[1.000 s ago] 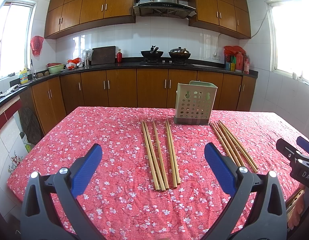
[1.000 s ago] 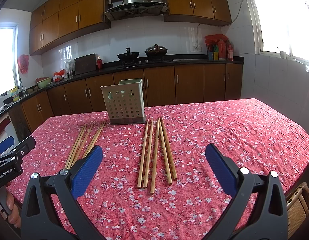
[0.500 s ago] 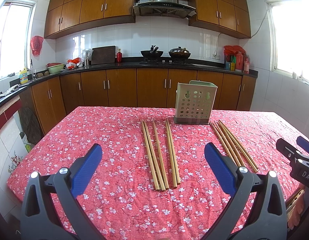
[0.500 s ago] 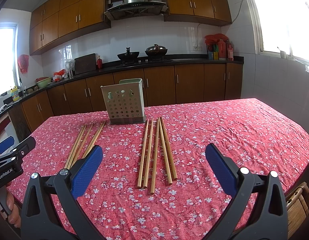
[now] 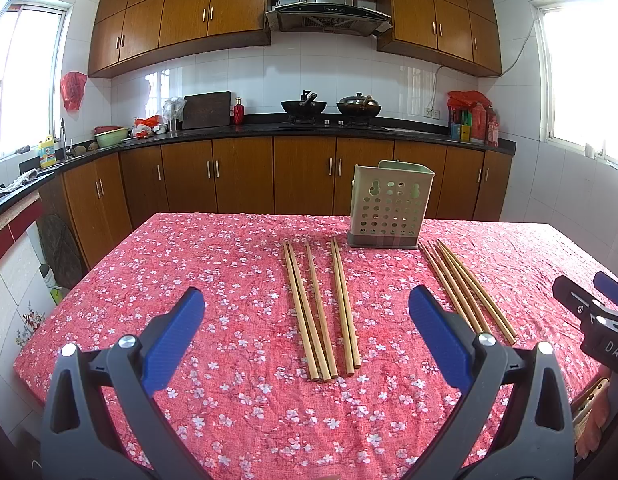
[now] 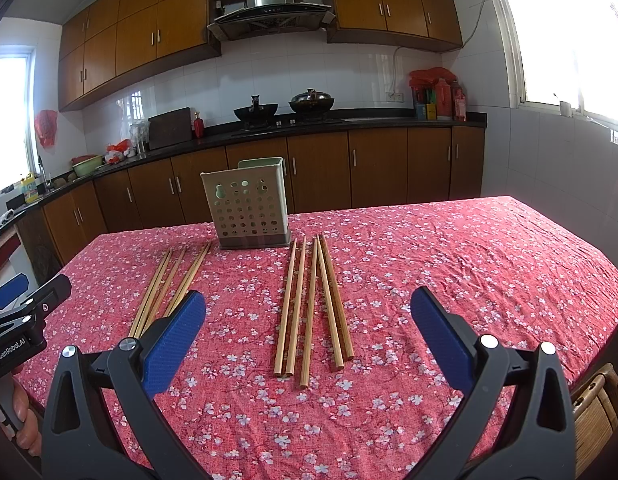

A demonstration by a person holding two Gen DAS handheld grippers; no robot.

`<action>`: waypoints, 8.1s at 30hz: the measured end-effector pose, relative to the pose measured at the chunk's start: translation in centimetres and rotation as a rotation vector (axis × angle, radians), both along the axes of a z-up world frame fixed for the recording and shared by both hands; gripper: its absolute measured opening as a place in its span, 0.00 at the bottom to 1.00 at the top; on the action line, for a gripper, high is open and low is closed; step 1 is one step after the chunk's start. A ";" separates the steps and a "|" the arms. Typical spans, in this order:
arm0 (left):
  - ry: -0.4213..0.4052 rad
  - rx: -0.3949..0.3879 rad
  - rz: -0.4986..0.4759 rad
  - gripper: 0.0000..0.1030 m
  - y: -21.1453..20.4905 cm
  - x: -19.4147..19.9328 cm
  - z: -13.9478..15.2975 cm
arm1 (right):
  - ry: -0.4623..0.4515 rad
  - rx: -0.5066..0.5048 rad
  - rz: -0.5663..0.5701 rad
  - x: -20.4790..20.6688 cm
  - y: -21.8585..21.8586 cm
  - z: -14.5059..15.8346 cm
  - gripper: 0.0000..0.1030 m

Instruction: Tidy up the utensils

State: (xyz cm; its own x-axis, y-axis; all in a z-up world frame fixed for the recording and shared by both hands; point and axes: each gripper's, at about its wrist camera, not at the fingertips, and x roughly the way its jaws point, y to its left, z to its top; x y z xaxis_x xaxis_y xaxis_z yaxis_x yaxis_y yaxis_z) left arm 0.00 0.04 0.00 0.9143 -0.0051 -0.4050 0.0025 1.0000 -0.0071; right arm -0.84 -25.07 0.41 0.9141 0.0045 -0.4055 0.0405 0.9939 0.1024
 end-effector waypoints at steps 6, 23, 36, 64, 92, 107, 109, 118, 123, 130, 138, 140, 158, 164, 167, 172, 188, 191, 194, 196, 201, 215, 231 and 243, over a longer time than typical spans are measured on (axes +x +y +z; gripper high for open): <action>0.001 0.000 0.000 0.96 0.0 0.0 0.0 | 0.001 0.000 0.000 0.0 0.0 0.0 0.98; 0.023 -0.002 0.007 0.96 0.0 0.7 -1.0 | 0.022 0.002 -0.009 0.7 -0.5 -0.7 0.98; 0.192 -0.038 0.109 0.96 3.9 5.8 -3.4 | 0.186 0.018 -0.083 7.1 -4.1 -2.9 0.94; 0.442 -0.028 -0.034 0.43 3.0 13.9 -7.7 | 0.466 -0.039 0.002 14.1 -4.6 -9.8 0.10; 0.500 0.020 0.075 0.08 6.5 20.8 -8.7 | 0.462 -0.043 -0.071 17.1 -6.9 -9.9 0.08; 0.478 0.036 0.022 0.13 6.9 19.4 -8.8 | 0.467 -0.055 -0.068 16.6 -6.5 -9.7 0.09; 0.478 0.040 0.017 0.13 7.0 19.1 -8.8 | 0.464 -0.054 -0.065 16.1 -6.4 -9.7 0.09; 0.455 0.032 0.028 0.08 7.4 18.4 -7.8 | 0.416 -0.025 -0.066 15.0 -7.2 -8.0 0.08; 0.320 0.013 0.023 0.08 7.6 17.0 -3.2 | 0.300 -0.017 -0.079 13.8 -8.1 -4.1 0.08; 0.116 -0.044 0.026 0.08 7.8 15.7 4.0 | 0.136 -0.014 -0.085 12.7 -8.5 1.7 0.08; 0.052 -0.042 0.035 0.08 7.6 16.2 7.3 | 0.083 -0.019 -0.075 13.2 -8.2 3.8 0.08; 0.050 -0.041 0.037 0.08 7.7 16.4 7.5 | 0.078 -0.022 -0.071 13.4 -7.9 4.0 0.08; -0.277 -0.168 -0.056 0.08 2.7 19.4 20.0 | -0.345 0.099 0.052 15.3 -4.4 18.1 0.07; -0.324 -0.179 -0.140 0.07 -2.0 21.8 20.9 | -0.409 0.117 0.095 18.7 -2.0 17.5 0.07; -0.290 -0.180 -0.167 0.07 -3.6 23.7 19.4 | -0.394 0.114 0.094 20.8 -1.4 15.8 0.07; -0.210 -0.190 -0.192 0.07 -5.0 26.0 15.8 | -0.291 0.102 0.104 23.4 -0.5 12.3 0.07; -0.100 -0.180 -0.157 0.24 -4.7 27.3 10.8 | -0.164 0.088 0.109 22.6 -0.4 9.4 0.38; -0.118 -0.187 -0.144 0.30 -3.7 26.0 11.6 | -0.185 0.083 0.107 21.0 -1.0 10.4 0.42; -0.141 -0.194 -0.125 0.38 -2.2 23.9 12.3 | -0.198 0.066 0.098 19.0 -1.8 11.1 0.51; -0.143 -0.187 -0.103 0.40 -0.9 22.1 12.4 | -0.186 0.044 0.084 17.5 -2.5 10.8 0.54; -0.038 -0.119 -0.042 0.44 1.8 18.9 9.1 | 0.037 -0.009 0.085 15.9 -4.1 5.6 0.55; 0.345 -0.114 -0.083 0.40 4.3 15.6 -4.8 | 0.518 -0.021 0.159 16.3 -2.2 -9.6 0.19; 0.499 -0.068 -0.100 0.12 1.3 16.9 -9.0 | 0.493 -0.025 0.042 16.7 -5.0 -9.6 0.08; 0.472 -0.050 0.062 0.08 5.8 19.2 -9.1 | 0.477 -0.070 0.040 16.5 -4.6 -9.6 0.08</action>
